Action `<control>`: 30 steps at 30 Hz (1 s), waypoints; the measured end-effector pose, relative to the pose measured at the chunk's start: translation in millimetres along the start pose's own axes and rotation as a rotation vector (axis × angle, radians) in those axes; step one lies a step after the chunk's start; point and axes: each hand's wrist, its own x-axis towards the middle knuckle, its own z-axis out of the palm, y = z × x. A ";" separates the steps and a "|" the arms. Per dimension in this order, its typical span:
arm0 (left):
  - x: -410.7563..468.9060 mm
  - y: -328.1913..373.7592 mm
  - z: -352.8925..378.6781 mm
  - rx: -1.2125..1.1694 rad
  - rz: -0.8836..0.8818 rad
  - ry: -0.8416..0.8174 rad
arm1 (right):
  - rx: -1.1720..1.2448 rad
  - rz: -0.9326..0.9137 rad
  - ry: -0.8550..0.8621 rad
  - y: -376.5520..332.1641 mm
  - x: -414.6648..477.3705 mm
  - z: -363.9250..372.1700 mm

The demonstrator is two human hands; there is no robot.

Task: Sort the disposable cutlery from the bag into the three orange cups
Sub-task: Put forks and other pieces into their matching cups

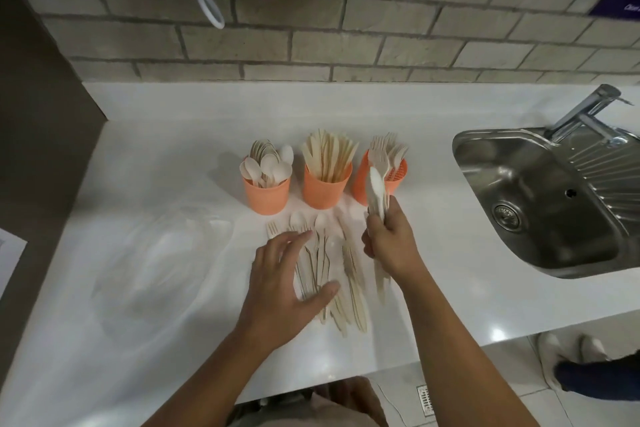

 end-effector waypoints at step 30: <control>52.0 154.1 -0.8 -1.303 -0.644 0.226 | 0.687 0.138 -0.463 -31.0 -32.2 -25.0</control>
